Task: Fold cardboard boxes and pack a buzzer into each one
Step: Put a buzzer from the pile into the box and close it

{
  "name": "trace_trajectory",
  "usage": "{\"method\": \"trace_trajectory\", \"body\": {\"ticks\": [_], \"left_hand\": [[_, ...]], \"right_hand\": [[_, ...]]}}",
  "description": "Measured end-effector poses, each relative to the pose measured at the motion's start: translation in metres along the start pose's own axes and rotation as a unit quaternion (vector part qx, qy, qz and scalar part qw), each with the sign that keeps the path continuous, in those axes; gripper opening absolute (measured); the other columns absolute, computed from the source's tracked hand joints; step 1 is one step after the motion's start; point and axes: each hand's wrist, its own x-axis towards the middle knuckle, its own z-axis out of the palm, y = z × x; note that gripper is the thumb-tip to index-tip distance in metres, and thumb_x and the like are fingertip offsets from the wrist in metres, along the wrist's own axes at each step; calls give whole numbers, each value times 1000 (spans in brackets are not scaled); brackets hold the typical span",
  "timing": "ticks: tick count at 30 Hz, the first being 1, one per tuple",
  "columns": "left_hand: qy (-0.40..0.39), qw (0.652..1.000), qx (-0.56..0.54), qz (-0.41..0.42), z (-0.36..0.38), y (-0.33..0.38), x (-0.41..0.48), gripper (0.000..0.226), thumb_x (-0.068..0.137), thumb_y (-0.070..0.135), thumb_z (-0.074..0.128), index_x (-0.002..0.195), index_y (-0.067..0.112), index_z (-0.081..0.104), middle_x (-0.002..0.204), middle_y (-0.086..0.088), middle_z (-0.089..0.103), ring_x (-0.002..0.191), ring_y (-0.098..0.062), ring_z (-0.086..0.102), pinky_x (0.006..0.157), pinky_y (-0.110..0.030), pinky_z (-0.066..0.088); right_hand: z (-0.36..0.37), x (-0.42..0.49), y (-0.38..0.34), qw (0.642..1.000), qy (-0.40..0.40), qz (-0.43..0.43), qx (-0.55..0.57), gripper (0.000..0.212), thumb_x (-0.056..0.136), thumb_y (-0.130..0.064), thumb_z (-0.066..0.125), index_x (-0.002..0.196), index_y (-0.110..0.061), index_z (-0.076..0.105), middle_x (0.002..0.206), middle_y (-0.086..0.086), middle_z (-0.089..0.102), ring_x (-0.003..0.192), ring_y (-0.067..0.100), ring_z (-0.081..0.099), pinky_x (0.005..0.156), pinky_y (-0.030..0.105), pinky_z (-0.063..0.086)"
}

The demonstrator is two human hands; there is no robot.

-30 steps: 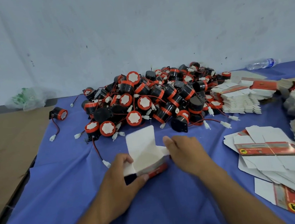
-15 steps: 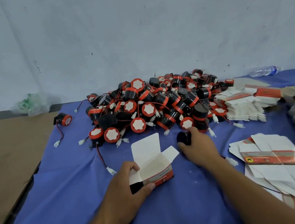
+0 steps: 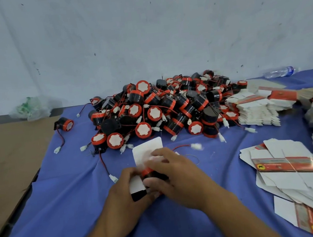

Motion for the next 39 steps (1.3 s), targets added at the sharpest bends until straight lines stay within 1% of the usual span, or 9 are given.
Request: {"method": "trace_trajectory", "body": {"ticks": [10, 14, 18, 20, 24, 26, 28, 34, 39], "left_hand": [[-3, 999, 28, 24, -1, -1, -1, 56, 74, 42, 81, 111, 59, 43, 113, 36, 55, 103, 8, 55, 80, -7, 44], [-15, 999, 29, 31, -2, -4, 0, 51, 77, 49, 77, 117, 54, 47, 119, 34, 55, 111, 8, 53, 86, -8, 43], [-21, 998, 35, 47, -1, -1, 1, 44, 80, 49, 70, 121, 50, 56, 119, 25, 59, 112, 4, 55, 95, -14, 43], [-19, 998, 32, 41, -2, -2, 1, 41, 81, 36, 76, 119, 44, 61, 115, 22, 59, 109, 0, 57, 93, -16, 45], [-41, 998, 22, 46, -2, 0, -1, 41, 80, 24, 80, 115, 38, 65, 112, 21, 61, 108, -2, 58, 90, -12, 43], [-45, 998, 21, 47, -3, 0, -2, 40, 80, 23, 80, 115, 36, 65, 112, 20, 60, 109, -1, 58, 90, -12, 43], [-47, 998, 22, 44, -3, 0, -1, 40, 81, 25, 79, 116, 38, 64, 114, 21, 60, 110, -1, 57, 90, -12, 43], [-58, 997, 38, 37, -2, -2, -1, 41, 82, 29, 77, 119, 40, 62, 117, 24, 55, 111, 2, 53, 90, -11, 43], [-59, 995, 57, 58, -1, -1, -1, 43, 82, 29, 77, 116, 47, 57, 115, 25, 54, 109, 2, 54, 88, -10, 42]], "right_hand": [[15, -5, -2, 991, 83, 56, 88, 6, 87, -18, 74, 90, -12, 75, 102, -8, 51, 89, 7, 50, 78, 21, 47], [8, -1, 5, 996, 17, 57, 70, 22, 91, -28, 72, 78, -10, 74, 98, -6, 53, 85, 9, 50, 75, 23, 44], [-1, -7, 12, 996, -53, -1, 78, 24, 97, -36, 62, 88, -18, 76, 105, -8, 56, 96, 9, 50, 87, 27, 45], [-4, -6, 15, 997, 32, 16, 69, 17, 97, -32, 63, 99, -20, 75, 121, -8, 55, 111, 7, 48, 101, 30, 41], [-22, -2, 41, 960, 112, 242, 89, 46, 99, -28, 60, 143, -24, 47, 150, -2, 32, 133, 18, 39, 107, 32, 38], [-32, -8, 53, 954, 42, 281, 95, 21, 102, -24, 53, 118, -15, 63, 116, -4, 57, 89, 13, 57, 80, 27, 47], [-40, -14, 60, 959, 5, 275, 69, 28, 103, -20, 52, 83, -5, 65, 73, -6, 58, 59, 9, 45, 58, 20, 40], [-80, -18, 41, 963, 48, 215, 154, 22, 95, -27, 67, 73, -23, 68, 64, -1, 65, 53, 7, 53, 51, 19, 48], [-66, -7, 13, 950, 88, 159, 256, 8, 90, -20, 72, 95, -26, 74, 84, -8, 76, 82, 5, 72, 76, 20, 57]]}}
